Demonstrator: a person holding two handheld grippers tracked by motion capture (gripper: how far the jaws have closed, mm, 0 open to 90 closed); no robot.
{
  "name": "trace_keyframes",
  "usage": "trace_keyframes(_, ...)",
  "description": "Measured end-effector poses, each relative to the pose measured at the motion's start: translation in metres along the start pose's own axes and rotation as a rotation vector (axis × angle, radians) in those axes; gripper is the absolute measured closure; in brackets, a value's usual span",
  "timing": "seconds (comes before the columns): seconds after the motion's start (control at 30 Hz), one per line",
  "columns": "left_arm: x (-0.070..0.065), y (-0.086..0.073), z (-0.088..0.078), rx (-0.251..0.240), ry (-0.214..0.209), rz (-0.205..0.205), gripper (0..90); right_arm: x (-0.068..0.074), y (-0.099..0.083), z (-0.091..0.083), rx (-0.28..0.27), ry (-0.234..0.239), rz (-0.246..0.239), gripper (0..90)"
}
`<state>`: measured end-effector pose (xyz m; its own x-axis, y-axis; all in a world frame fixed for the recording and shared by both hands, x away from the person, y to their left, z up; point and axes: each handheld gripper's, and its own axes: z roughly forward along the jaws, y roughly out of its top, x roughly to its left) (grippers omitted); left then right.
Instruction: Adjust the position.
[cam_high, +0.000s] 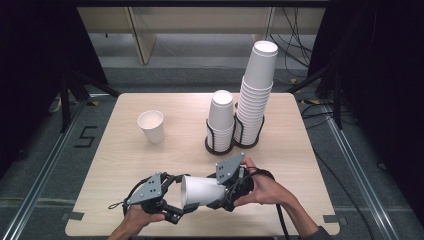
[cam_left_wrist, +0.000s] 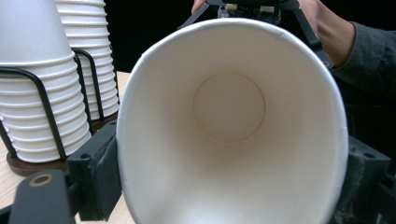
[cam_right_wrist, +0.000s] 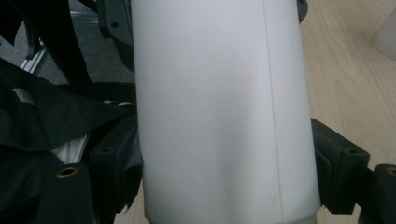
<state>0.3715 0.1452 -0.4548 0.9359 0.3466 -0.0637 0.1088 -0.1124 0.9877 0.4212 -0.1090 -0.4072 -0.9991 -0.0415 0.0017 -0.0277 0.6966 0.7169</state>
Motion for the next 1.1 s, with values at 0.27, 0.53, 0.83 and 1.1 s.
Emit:
trace_keyframes(0.27,0.003,0.002,-0.002,0.011,0.034,-0.012,14.6,-0.002,0.001,-0.001,-0.001,-0.043,0.058,16.0)
trace_keyframes(0.53,0.007,0.007,-0.008,0.062,0.080,-0.050,14.7,0.006,0.011,-0.017,0.028,-0.161,0.018,16.1)
trace_keyframes(0.83,0.004,0.009,-0.004,0.192,0.112,-0.018,14.6,0.019,0.022,-0.004,0.126,-0.231,-0.068,16.7)
trace_keyframes(1.1,-0.007,0.014,0.001,0.263,0.117,0.028,14.5,0.023,0.022,0.017,0.212,-0.233,-0.093,16.8)
